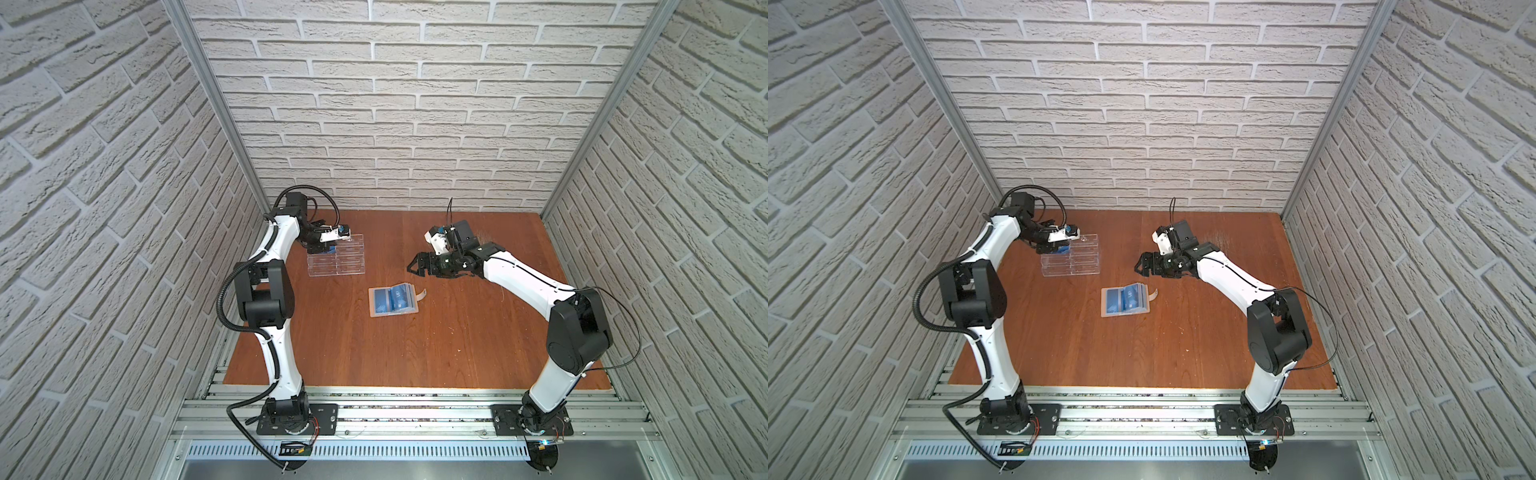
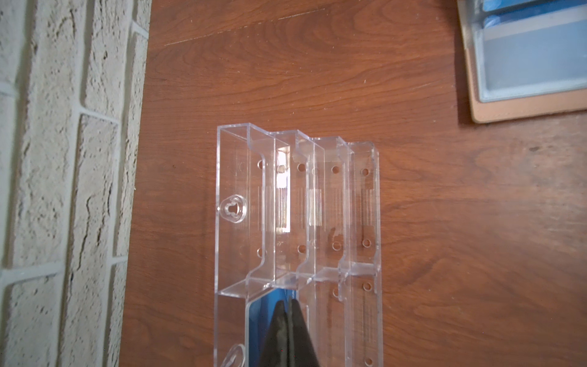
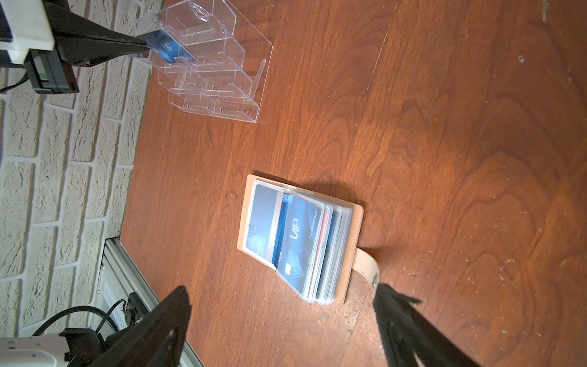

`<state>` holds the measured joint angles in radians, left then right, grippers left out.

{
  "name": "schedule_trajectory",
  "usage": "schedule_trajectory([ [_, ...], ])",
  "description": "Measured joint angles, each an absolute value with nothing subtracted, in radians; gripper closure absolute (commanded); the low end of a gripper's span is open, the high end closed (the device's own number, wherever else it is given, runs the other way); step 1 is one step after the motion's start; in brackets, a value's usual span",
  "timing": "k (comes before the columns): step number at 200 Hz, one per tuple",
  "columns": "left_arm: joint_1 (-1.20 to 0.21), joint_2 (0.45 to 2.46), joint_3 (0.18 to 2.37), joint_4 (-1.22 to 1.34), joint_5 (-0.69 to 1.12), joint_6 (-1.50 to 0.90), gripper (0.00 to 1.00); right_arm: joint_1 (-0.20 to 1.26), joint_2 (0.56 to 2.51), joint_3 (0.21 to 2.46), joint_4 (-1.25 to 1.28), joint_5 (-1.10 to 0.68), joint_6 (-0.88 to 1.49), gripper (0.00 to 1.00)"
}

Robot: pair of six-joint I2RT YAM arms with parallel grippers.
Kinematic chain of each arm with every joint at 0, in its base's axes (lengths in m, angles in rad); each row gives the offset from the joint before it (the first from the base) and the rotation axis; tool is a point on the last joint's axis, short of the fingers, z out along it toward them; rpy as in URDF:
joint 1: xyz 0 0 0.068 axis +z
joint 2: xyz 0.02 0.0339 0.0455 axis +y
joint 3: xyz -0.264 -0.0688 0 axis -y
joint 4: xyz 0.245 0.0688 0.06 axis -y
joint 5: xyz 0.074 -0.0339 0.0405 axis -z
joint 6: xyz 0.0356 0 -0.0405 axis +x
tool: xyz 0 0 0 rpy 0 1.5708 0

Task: Take the credit cards out of the card holder
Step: Place the credit card in the storage box.

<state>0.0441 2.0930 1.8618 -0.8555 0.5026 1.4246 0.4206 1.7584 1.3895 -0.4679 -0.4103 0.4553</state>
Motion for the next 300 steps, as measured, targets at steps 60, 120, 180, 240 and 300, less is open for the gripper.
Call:
schedule_trajectory([
  [60,0.046,2.103,1.862,-0.850,0.503,1.453,1.00,0.421,1.764,1.390,-0.427,-0.464,0.456,0.07],
  [120,0.046,2.110,1.862,-0.837,0.495,1.477,1.00,0.421,1.764,1.389,-0.373,-0.507,0.456,0.07],
  [180,0.046,2.125,1.862,-0.827,0.495,1.485,1.00,0.421,1.764,1.389,-0.355,-0.521,0.456,0.07],
  [240,0.045,2.142,1.862,-0.801,0.487,1.488,1.00,0.421,1.764,1.388,-0.355,-0.521,0.456,0.07],
  [300,0.044,2.150,1.861,-0.790,0.481,1.489,1.00,0.421,1.764,1.387,-0.354,-0.521,0.456,0.07],
])
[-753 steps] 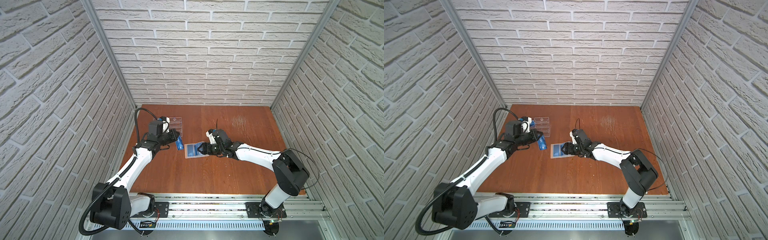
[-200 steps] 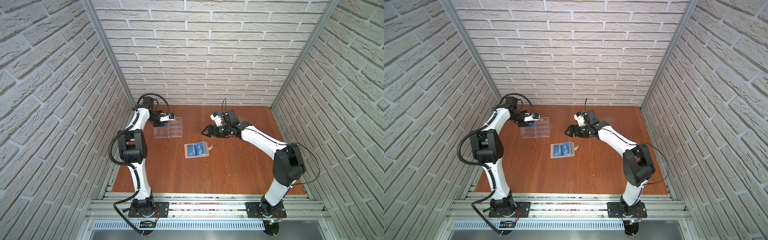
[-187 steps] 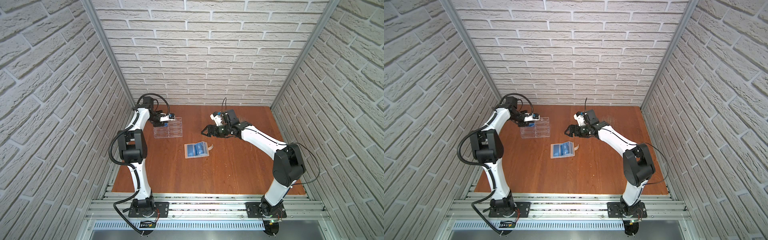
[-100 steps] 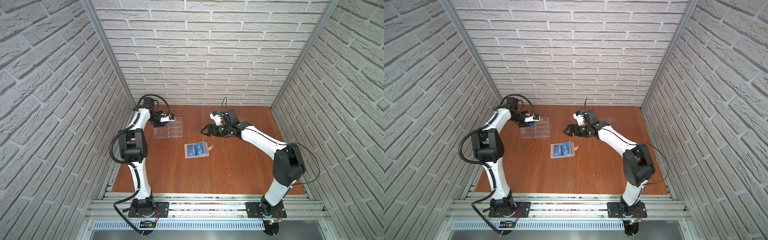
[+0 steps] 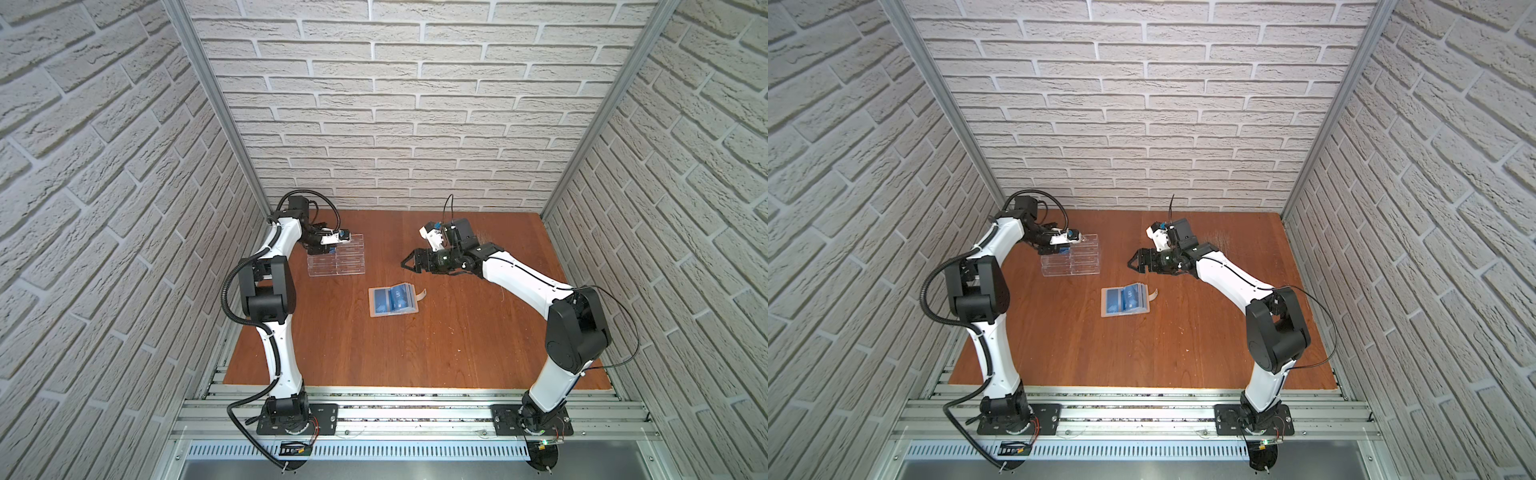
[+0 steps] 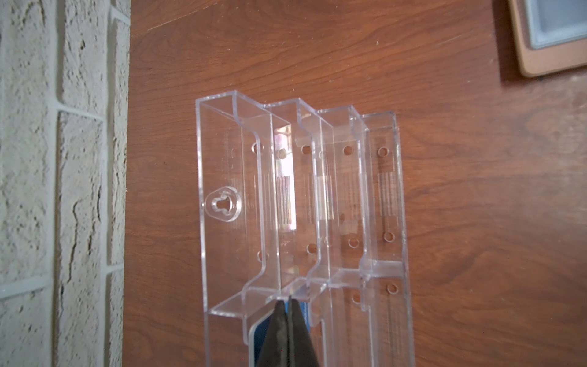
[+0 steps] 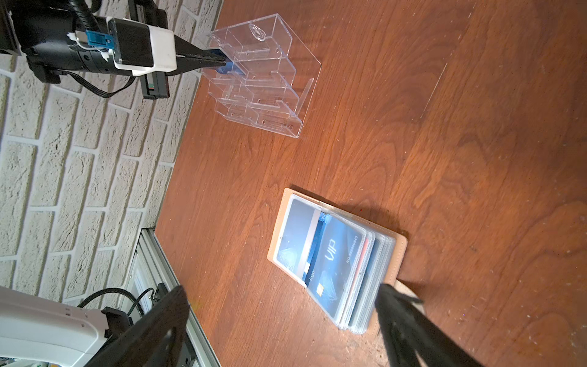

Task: Take the credit cards out of the card holder
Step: Place the credit card in the storage box.

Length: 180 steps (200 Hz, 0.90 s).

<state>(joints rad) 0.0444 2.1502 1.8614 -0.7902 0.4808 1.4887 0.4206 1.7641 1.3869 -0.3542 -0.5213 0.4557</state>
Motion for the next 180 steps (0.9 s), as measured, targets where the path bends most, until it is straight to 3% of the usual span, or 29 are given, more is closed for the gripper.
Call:
schedule_trajectory([
  [84,0.044,2.150,1.831,-0.760,0.478,1.488,0.98,0.421,1.764,1.385,-0.352,-0.521,0.456,0.07],
  [180,0.044,2.144,1.806,-0.724,0.478,1.481,0.85,0.421,1.764,1.383,-0.349,-0.521,0.456,0.07],
])
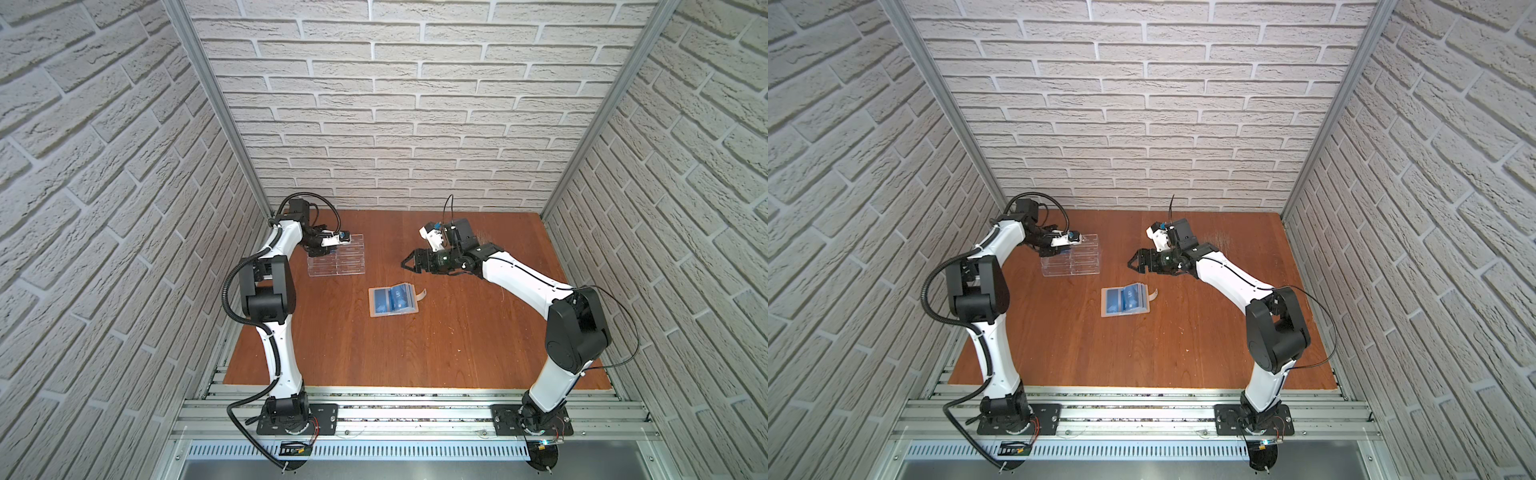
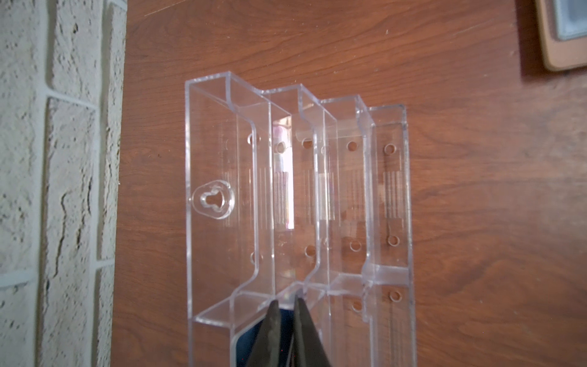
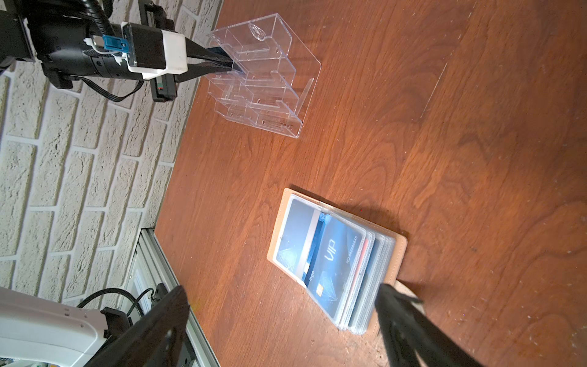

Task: Take the credit cards out of the card holder
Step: Place the credit card in the storage box, then move the storage box to the top-center of the table.

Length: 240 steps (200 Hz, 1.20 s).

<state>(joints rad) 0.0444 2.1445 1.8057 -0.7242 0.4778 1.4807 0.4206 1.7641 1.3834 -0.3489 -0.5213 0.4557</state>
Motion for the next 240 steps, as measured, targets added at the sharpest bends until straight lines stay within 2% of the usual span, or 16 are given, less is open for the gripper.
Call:
schedule_trajectory([
  [83,0.044,2.077,1.779,-0.694,0.495,1.446,0.82,0.429,1.764,1.383,-0.347,-0.521,0.456,0.07],
  [116,0.045,1.984,1.711,-0.624,0.524,1.392,0.78,0.432,1.764,1.383,-0.347,-0.521,0.456,0.07],
  [130,0.045,1.932,1.657,-0.571,0.542,1.352,0.69,0.434,1.764,1.383,-0.347,-0.521,0.457,0.06],
  [148,0.045,1.850,1.562,-0.476,0.563,1.273,0.51,0.437,1.764,1.383,-0.347,-0.520,0.457,0.05],
  [151,0.045,1.838,1.545,-0.459,0.566,1.252,0.39,0.437,1.764,1.383,-0.347,-0.520,0.456,0.05],
  [154,0.045,1.821,1.526,-0.439,0.570,1.234,0.22,0.437,1.764,1.384,-0.347,-0.520,0.456,0.05],
  [155,0.045,1.818,1.521,-0.434,0.572,1.229,0.12,0.437,1.764,1.384,-0.347,-0.520,0.456,0.05],
  [156,0.045,1.811,1.512,-0.424,0.573,1.226,0.07,0.438,1.764,1.384,-0.347,-0.519,0.456,0.05],
  [159,0.045,1.798,1.497,-0.407,0.572,1.208,0.02,0.438,1.764,1.384,-0.347,-0.519,0.456,0.05],
  [199,0.045,1.628,1.305,-0.158,0.564,0.860,0.02,0.439,1.796,1.446,-0.347,-0.516,0.456,0.03],
  [240,0.048,1.523,1.203,0.059,0.441,0.245,0.02,0.450,1.905,1.555,-0.322,-0.509,0.456,0.03],
])
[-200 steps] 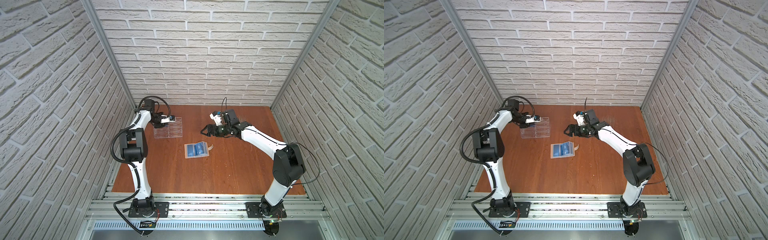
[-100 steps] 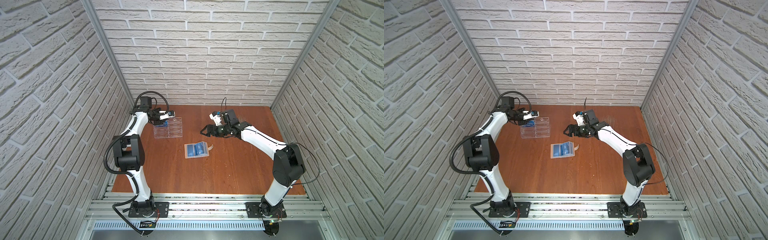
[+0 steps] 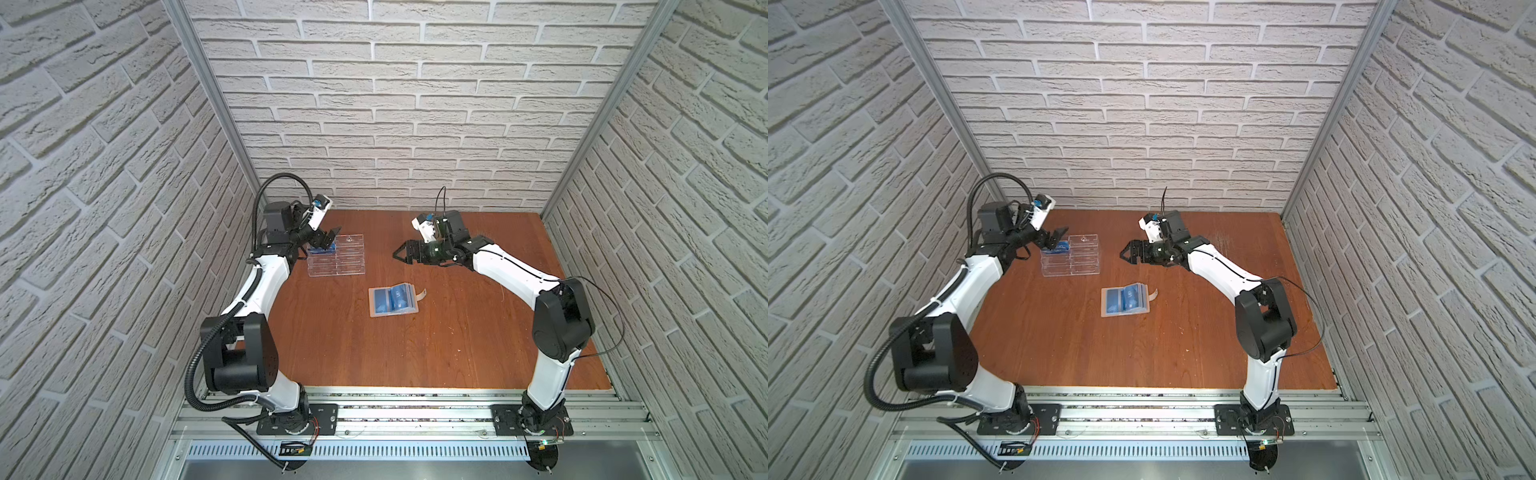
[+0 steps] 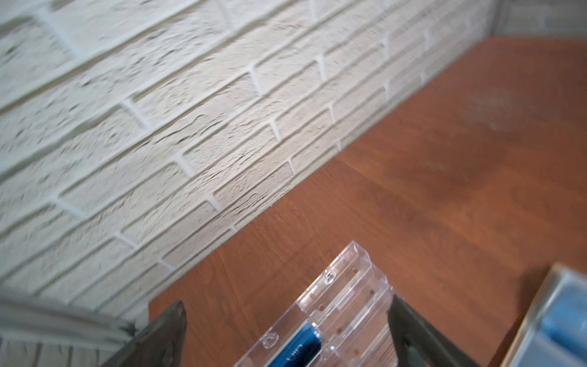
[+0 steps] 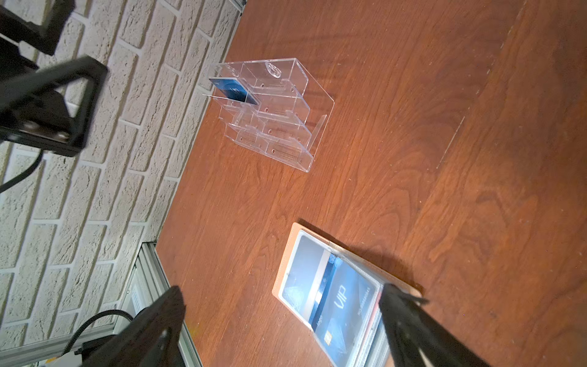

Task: Take the credit cards out of the card holder
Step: Move the storage box to the top-center of the table.

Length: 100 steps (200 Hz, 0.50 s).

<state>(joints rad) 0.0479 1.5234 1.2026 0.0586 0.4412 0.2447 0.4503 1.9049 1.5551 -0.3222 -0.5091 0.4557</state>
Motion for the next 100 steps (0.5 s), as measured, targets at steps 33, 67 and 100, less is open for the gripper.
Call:
schedule_trajectory([
  [33,0.100,1.464,1.095,0.168,0.326,-0.241,0.02,0.477,2.026,1.669,-0.314,-0.494,0.448,0.03],
  [67,0.262,1.556,1.015,0.313,0.330,-0.679,0.02,0.515,2.143,1.764,-0.280,-0.492,0.449,0.02],
  [100,0.321,1.786,1.042,0.395,0.396,-0.943,0.02,0.542,2.255,1.863,-0.238,-0.498,0.470,0.02],
])
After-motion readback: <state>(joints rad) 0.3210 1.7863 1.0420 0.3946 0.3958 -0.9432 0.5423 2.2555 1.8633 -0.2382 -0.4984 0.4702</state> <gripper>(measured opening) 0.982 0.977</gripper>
